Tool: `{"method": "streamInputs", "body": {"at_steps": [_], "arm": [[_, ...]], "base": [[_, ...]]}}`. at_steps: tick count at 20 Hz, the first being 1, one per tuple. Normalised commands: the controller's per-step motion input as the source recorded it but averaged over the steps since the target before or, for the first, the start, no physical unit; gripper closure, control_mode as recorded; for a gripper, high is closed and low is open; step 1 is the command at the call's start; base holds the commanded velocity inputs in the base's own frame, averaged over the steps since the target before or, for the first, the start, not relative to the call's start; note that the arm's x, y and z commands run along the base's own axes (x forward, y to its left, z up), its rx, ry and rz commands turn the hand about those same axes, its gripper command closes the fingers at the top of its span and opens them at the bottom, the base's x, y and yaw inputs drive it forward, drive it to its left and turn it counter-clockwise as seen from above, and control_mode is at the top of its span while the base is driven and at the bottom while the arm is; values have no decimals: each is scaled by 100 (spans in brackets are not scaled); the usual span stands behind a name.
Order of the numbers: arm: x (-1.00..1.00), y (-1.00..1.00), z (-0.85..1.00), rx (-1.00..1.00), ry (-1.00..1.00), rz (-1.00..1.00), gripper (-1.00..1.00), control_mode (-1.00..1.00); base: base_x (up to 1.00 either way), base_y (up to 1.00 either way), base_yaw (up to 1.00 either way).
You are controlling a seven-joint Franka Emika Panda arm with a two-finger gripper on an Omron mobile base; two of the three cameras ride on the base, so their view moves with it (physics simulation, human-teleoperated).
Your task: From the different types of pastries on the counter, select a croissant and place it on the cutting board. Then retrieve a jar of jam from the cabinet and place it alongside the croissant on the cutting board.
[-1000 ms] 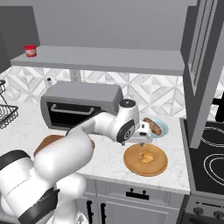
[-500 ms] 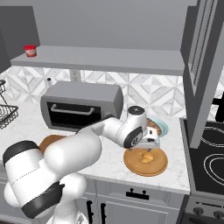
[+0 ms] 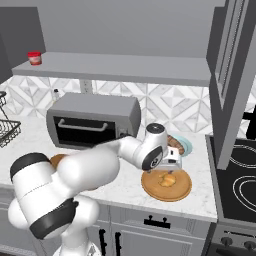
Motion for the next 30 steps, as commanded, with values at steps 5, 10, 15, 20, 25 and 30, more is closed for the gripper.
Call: {"method": "streamInputs", "body": {"at_steps": [5,10,15,20,25,30], "arm": [[36,-5,-4,0,4,0,-100,-100],[22,-35,-16,0,3,0,-100,-100],[3,-24,-36,0,0,0,-100,-100],[7,-12,-31,0,0,0,-100,-100],[11,-10,-31,0,0,0,-100,-100],[11,-1,-29,0,0,0,100,-100]], "base": [[0,0,0],[0,0,0],[0,0,0],[0,0,0],[0,0,0],[0,0,0]]}}
